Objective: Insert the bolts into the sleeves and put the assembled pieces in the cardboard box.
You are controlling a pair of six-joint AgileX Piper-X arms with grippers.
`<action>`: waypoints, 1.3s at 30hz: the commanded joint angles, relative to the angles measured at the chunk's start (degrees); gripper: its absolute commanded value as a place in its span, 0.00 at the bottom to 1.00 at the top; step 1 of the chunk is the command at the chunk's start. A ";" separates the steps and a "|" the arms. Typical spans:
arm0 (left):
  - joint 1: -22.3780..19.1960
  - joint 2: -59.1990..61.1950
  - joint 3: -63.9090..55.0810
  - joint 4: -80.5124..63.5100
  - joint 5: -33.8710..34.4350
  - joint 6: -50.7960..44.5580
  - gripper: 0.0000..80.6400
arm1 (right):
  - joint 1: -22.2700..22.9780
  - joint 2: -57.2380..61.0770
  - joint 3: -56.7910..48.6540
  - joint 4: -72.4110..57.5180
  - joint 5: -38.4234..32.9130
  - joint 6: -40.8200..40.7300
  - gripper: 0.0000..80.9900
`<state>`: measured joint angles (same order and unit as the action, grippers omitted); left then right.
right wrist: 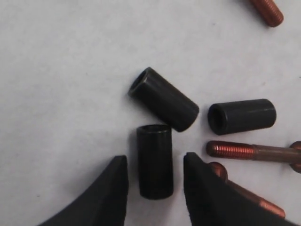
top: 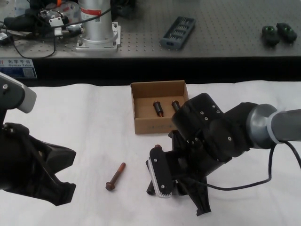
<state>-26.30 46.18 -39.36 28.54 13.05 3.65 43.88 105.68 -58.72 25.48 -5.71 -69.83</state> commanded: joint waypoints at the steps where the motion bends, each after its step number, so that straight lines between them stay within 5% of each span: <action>1: 0.08 -0.37 -0.08 -0.39 -0.33 0.68 0.01 | 0.30 1.69 -0.40 -0.46 -0.44 -1.44 0.38; 10: 0.08 -0.37 -0.08 -0.39 -0.33 0.68 0.01 | 0.30 2.61 -1.09 1.12 -0.44 -2.24 0.36; 20: 0.08 -0.37 -0.08 -0.39 -0.33 0.68 0.01 | 0.30 2.79 -1.16 1.30 1.38 -3.20 0.21; 26: 0.08 -0.37 -0.08 0.12 -0.33 0.67 0.01 | 0.30 2.66 -1.31 1.49 5.71 -3.20 0.02; 29: 0.08 -0.37 -0.08 1.14 -0.33 0.67 0.01 | 0.30 1.54 -2.07 3.90 9.14 -2.54 0.03; 39: 0.08 -0.37 -0.08 1.46 -0.33 -2.46 0.01 | 2.62 -12.02 -2.75 15.37 2.25 22.06 0.03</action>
<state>-26.30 46.18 -39.36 29.84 13.05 2.54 45.90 97.62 -60.94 38.47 0.00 -53.98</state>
